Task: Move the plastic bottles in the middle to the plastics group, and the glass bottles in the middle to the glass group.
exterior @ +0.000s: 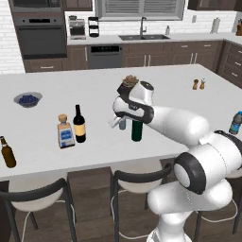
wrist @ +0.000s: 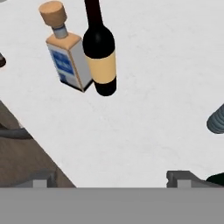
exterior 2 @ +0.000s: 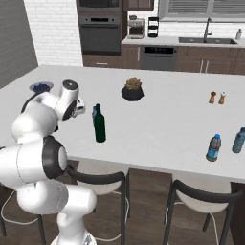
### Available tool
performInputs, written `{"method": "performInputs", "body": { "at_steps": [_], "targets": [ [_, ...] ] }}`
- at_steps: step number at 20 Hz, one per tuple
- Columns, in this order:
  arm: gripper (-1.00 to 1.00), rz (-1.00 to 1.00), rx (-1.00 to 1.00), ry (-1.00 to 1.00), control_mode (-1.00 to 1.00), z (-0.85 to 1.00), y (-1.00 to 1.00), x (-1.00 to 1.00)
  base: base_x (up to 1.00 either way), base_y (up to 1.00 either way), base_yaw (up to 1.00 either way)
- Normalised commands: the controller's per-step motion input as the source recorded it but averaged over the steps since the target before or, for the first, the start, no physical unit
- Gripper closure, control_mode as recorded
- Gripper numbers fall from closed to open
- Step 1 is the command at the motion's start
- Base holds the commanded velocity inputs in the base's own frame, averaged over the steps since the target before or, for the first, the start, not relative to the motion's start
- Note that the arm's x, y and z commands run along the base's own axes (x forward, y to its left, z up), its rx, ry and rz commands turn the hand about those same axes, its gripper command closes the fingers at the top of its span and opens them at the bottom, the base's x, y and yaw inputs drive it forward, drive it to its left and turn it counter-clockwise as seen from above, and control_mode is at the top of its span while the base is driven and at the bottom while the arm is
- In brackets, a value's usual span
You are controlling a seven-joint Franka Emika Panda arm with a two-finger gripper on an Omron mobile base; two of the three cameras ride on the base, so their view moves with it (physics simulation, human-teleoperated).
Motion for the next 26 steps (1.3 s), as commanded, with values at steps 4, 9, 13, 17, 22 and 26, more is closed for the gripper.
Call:
{"method": "performInputs", "body": {
  "at_steps": [4, 9, 13, 17, 22, 26],
  "targets": [
    [-1.00, -0.05, -0.03, 0.00, -1.00, 0.19, -0.58, -0.52, 0.00, 0.00, 0.00],
    [-1.00, -0.08, -0.07, 0.00, -1.00, 0.17, -0.71, -0.29, 0.00, 0.00, 0.00],
    [-1.00, -0.07, -0.03, 0.00, -1.00, 0.26, -0.93, -0.06, 0.00, 0.00, 0.00],
    [-1.00, -0.01, 0.00, 0.00, -1.00, 0.31, -0.72, 0.14, 0.00, 0.00, 0.00],
    [-1.00, 0.00, 0.00, 0.00, -1.00, 0.12, -0.15, 0.28, 0.00, 0.00, 0.00],
    [-1.00, 0.00, 0.00, 0.00, -1.00, 0.00, 0.00, 0.36, 0.00, 0.00, 0.00]
  ]
}}
